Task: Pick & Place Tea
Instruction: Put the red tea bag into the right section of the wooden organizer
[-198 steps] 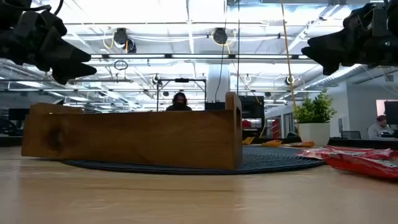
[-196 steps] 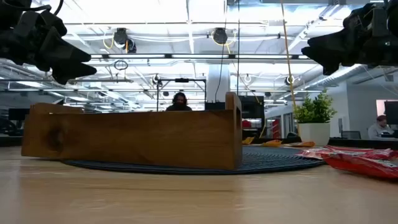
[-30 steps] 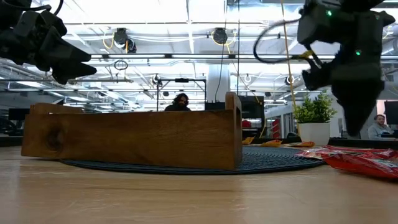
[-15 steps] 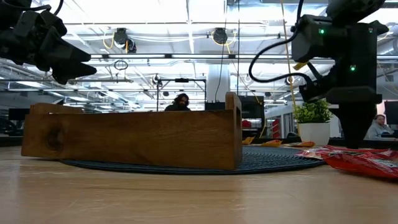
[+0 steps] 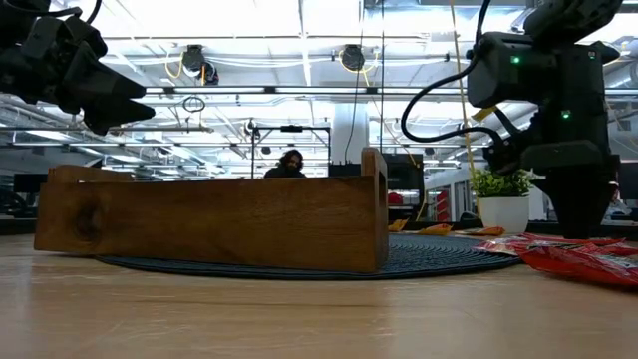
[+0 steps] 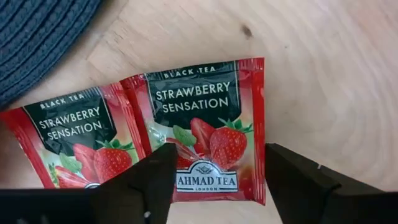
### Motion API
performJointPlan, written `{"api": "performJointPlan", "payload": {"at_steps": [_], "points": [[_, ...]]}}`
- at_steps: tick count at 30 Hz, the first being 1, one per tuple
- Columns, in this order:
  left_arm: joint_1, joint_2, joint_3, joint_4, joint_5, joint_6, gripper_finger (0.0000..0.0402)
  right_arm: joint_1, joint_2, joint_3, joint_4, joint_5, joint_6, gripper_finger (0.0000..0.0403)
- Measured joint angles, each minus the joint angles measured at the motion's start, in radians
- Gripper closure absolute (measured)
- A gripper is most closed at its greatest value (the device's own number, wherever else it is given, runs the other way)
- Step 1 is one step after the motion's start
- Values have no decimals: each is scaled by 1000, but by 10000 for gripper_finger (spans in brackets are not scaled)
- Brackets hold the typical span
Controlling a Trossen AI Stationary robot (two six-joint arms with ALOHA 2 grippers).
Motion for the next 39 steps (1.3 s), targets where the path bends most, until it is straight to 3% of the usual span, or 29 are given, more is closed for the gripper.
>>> {"api": "performJointPlan", "payload": {"at_steps": [14, 23, 27, 32, 35, 39], "points": [[0, 0, 0, 0, 0, 0, 144, 0, -96, -2, -5, 17, -23, 384], [0, 0, 0, 0, -1, 0, 144, 40, -196, -7, 122, 131, -45, 397], [0, 0, 0, 0, -1, 0, 144, 107, -250, -7, 287, 239, -94, 398], [0, 0, 0, 0, -1, 0, 144, 226, -251, -5, 667, 406, -312, 398], [0, 0, 0, 0, -2, 0, 144, 268, -175, -4, 920, 454, -463, 398], [0, 0, 0, 0, -3, 0, 144, 262, 0, -3, 1203, 423, -572, 398]]}}
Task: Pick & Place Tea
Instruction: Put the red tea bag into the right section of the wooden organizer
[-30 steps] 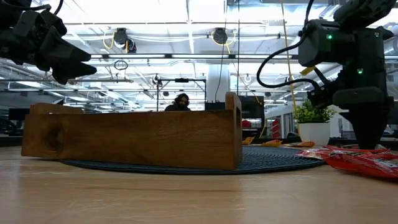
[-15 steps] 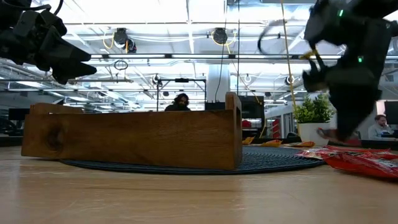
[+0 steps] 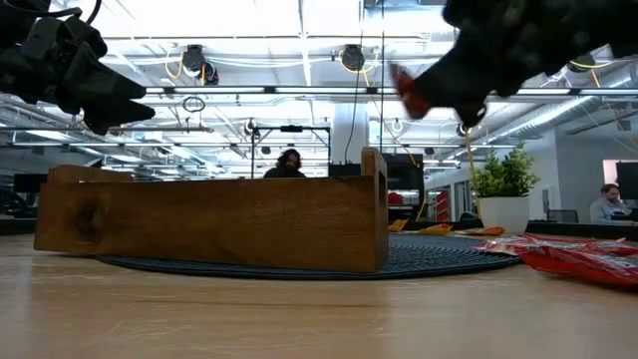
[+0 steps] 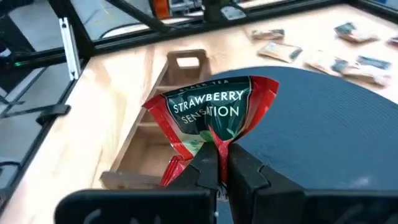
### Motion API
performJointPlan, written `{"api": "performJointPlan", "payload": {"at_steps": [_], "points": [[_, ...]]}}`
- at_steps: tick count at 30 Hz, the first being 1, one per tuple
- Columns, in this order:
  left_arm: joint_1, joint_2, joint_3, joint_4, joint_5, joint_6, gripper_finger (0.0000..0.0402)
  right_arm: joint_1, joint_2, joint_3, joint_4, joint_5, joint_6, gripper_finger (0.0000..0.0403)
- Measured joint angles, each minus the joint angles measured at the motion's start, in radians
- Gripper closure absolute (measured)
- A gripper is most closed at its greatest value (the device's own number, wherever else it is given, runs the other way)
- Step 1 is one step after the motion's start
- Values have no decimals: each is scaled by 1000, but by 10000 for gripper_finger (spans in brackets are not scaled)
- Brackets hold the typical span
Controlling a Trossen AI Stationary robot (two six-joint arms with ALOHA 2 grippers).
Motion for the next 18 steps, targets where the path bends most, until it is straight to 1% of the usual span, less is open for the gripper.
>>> {"api": "performJointPlan", "payload": {"at_steps": [4, 7, 11, 14, 18], "points": [[0, 0, 0, 0, 0, 0, 144, -25, 182, 31, 153, -78, -33, 398], [0, 0, 0, 0, 0, 0, 144, -36, 278, 98, 175, -113, -55, 399], [0, 0, 0, 0, 0, 0, 144, -38, 365, 209, 137, -206, -102, 399], [0, 0, 0, 0, 0, 0, 144, -37, 402, 296, 59, -283, -128, 399], [0, 0, 0, 0, 1, 0, 144, -38, 430, 368, -63, -299, -128, 399]]}}
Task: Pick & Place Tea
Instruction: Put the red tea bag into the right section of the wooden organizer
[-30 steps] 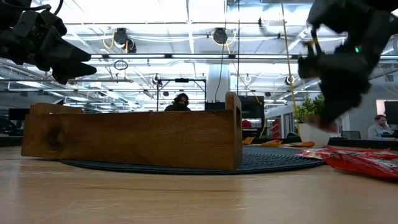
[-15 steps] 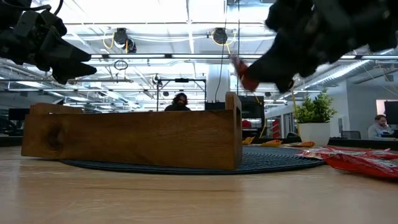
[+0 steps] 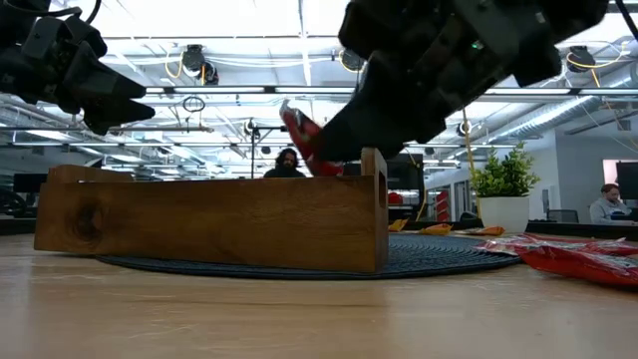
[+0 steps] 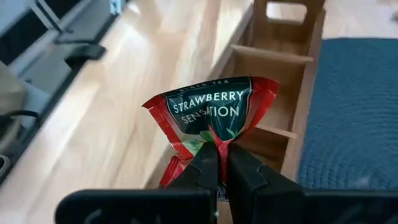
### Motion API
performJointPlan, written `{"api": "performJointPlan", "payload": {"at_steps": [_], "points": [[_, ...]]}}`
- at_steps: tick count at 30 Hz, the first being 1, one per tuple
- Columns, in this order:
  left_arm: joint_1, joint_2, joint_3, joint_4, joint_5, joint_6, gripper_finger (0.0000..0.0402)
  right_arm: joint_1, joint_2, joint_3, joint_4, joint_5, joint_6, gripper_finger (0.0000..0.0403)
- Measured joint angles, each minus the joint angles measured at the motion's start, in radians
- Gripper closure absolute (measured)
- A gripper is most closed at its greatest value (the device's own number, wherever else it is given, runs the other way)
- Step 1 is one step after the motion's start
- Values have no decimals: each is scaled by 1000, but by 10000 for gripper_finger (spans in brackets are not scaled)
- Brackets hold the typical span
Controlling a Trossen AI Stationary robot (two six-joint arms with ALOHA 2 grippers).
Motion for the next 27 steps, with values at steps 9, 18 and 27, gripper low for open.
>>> {"api": "performJointPlan", "payload": {"at_steps": [9, 18, 27], "points": [[0, 0, 0, 0, 0, 0, 144, -1, 0, 14, -10, -19, 3, 349], [0, 0, 0, 0, 1, 0, 144, -8, 0, 13, -23, -16, -5, 270], [0, 0, 0, 0, 1, 0, 144, -23, 0, 18, -15, -15, -12, 238]]}}
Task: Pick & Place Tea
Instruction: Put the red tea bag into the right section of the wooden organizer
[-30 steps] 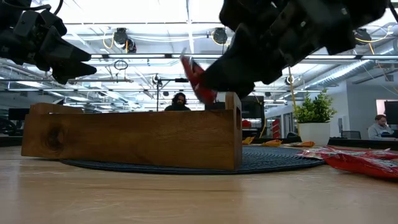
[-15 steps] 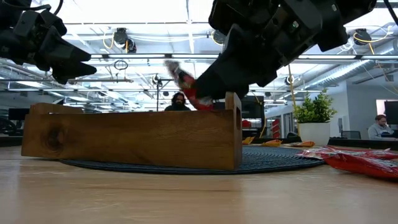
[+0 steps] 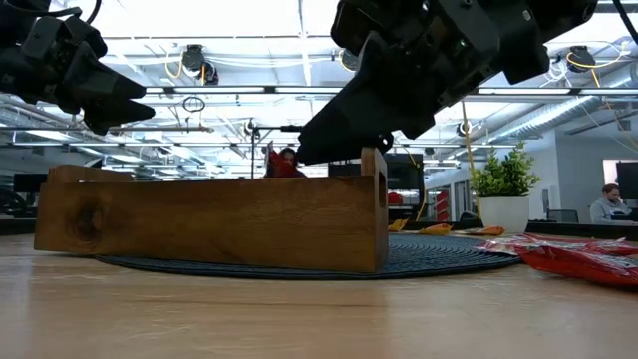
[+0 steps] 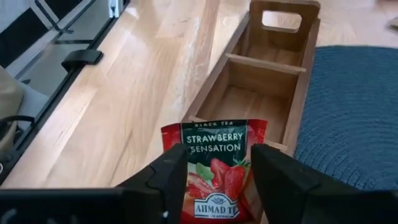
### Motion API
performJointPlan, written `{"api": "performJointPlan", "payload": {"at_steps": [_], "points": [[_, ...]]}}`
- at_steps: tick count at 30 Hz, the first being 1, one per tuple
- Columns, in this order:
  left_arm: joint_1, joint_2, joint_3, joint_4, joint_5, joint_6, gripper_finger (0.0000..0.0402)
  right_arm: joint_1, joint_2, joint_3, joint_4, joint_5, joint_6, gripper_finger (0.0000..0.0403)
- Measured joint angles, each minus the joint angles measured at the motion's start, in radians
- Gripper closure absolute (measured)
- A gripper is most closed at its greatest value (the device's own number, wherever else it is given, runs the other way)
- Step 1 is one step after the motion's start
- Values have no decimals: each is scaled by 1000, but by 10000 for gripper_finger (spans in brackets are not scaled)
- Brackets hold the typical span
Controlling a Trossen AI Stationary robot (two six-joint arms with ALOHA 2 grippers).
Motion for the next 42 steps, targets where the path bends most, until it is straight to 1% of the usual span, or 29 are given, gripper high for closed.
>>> {"api": "performJointPlan", "payload": {"at_steps": [3, 6, 10, 12, 15, 18, 21, 23, 28, 32, 39, 42], "points": [[0, 0, 0, 0, 0, 0, 144, 1, 0, 44, -81, 0, 14, 229], [0, 0, 0, 0, 0, 0, 144, 32, 0, 142, -262, 43, -28, 226], [0, 0, 0, 0, 0, 0, 144, 104, 0, 309, -534, 211, -71, 229], [0, 0, 0, 0, 0, 0, 144, 135, 0, 390, -638, 305, -41, 230], [0, 0, 0, 0, 0, 0, 144, 172, 8, 494, -742, 393, 49, 230], [0, 0, 0, 0, 0, 0, 144, 196, 58, 575, -761, 416, 127, 230], [0, 0, 0, 1, 0, 0, 144, 209, 144, 649, -793, 389, 179, 230], [0, 0, 0, -1, 0, 0, 144, 209, 195, 687, -845, 385, 245, 230], [0, 0, 0, -3, 0, 0, 144, 195, 279, 706, -871, 359, 390, 230], [0, 0, 0, -2, -2, 0, 144, 193, 300, 705, -874, 359, 479, 229], [0, 0, 0, -3, -2, 0, 144, 201, 294, 706, -889, 370, 489, 239], [0, 0, 0, -2, -2, 0, 144, 200, 290, 707, -920, 418, 497, 246]]}}
